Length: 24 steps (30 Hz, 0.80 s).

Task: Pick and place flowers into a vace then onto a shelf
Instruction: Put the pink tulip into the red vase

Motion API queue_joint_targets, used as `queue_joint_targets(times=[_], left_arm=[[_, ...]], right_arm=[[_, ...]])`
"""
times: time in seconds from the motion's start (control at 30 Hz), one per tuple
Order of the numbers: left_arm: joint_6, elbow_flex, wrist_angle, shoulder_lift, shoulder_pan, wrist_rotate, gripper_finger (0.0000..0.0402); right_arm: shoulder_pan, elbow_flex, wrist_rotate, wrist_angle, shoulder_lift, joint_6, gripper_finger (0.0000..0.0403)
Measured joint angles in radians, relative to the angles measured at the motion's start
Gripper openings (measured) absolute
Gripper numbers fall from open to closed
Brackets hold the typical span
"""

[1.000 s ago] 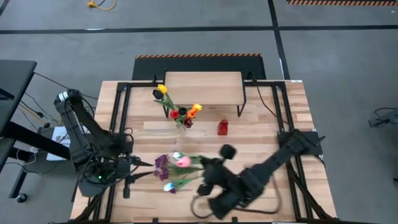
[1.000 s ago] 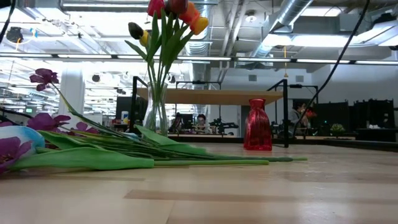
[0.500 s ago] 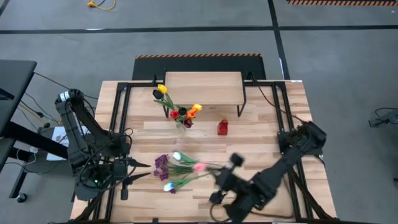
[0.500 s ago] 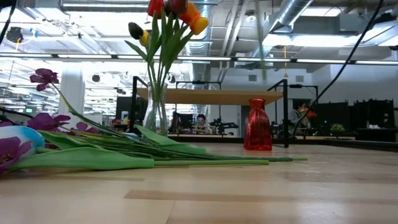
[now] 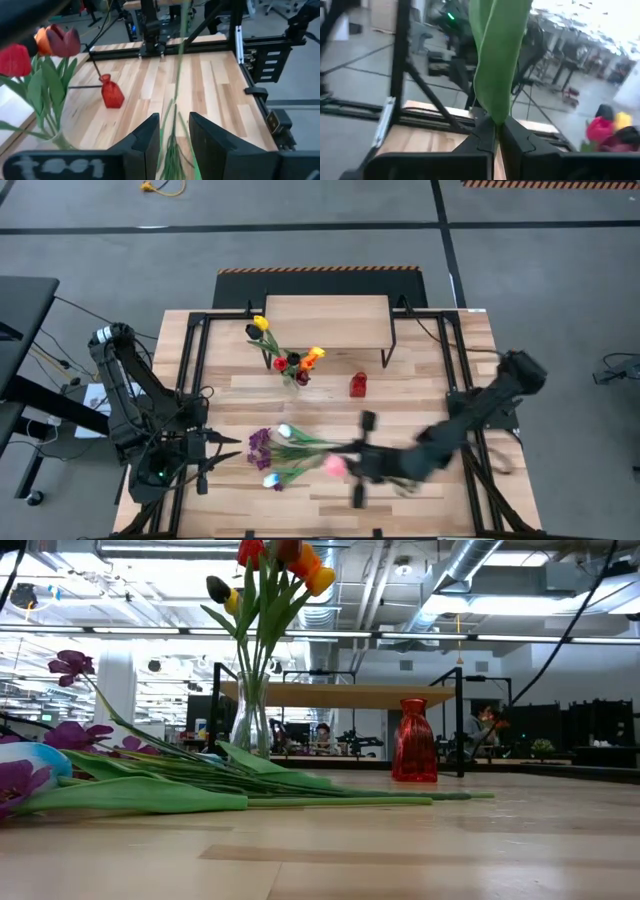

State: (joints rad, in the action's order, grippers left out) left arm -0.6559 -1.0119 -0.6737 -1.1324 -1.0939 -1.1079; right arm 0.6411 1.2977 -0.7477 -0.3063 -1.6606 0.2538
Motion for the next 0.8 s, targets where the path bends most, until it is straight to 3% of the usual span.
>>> queue_joint_targets(times=[0.1, 0.2, 0.47, 0.63, 0.8], left_arm=[[-0.028, 0.000, -0.027, 0.000, -0.005, -0.013, 0.0096], [-0.030, 0.000, -0.025, 0.000, -0.008, -0.051, 0.0096], [-0.067, 0.000, -0.024, 0.000, -0.007, -0.130, 0.0096], [-0.074, 0.000, -0.024, 0.000, -0.007, -0.135, 0.0096], [-0.074, 0.000, -0.024, 0.000, -0.007, -0.136, 0.0096]], right_arm=[[0.069, -0.093, -0.084, 0.027, 0.132, 0.056, 0.0003], [0.086, -0.221, -0.094, -0.011, 0.279, 0.086, 0.0002], [-0.107, -0.544, -0.092, -0.053, 0.563, -0.014, 0.0005], [-0.186, -0.605, -0.089, -0.016, 0.673, -0.023, 0.0005], [-0.222, -0.607, -0.085, 0.137, 0.772, -0.042, 0.0002]])
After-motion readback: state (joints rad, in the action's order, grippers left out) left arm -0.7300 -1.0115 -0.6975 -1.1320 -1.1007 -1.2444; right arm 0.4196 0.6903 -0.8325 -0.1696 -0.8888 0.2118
